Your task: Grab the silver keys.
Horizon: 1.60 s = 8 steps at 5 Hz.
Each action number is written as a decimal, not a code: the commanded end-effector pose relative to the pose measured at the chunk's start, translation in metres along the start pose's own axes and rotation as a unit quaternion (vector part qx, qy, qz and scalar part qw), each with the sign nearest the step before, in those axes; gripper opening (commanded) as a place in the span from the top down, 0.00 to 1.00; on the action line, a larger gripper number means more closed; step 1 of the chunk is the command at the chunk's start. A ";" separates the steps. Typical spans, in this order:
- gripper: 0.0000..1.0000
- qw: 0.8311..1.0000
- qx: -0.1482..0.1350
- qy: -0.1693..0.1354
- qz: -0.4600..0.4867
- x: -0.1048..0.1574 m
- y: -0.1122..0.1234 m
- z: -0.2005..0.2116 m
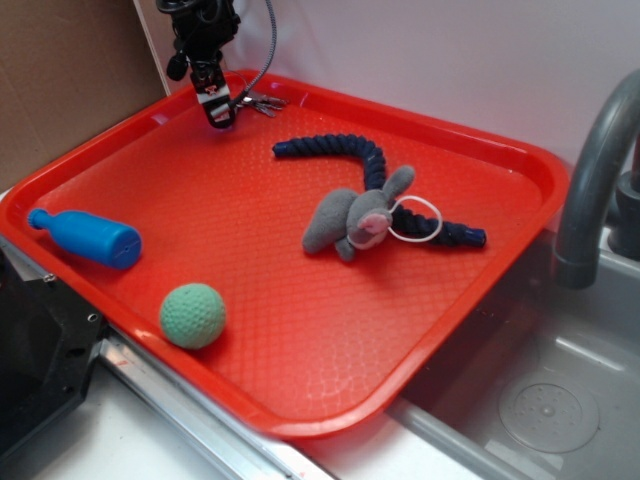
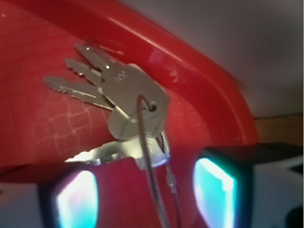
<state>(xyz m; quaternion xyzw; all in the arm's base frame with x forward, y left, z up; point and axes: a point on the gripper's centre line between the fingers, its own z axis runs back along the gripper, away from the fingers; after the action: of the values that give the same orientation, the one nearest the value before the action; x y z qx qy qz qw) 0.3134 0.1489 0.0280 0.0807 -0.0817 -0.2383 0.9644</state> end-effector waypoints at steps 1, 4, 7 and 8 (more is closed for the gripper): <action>1.00 1.000 0.019 -0.013 -0.003 0.011 0.002 0.010; 1.00 1.000 0.012 -0.013 0.001 0.011 0.000 0.009; 1.00 1.000 0.000 -0.022 0.010 0.006 -0.011 0.022; 1.00 0.999 -0.016 -0.017 0.033 -0.003 -0.021 0.041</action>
<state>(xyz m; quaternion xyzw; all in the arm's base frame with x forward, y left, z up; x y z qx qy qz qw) 0.2845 0.1266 0.0429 0.0376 -0.0706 -0.2092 0.9746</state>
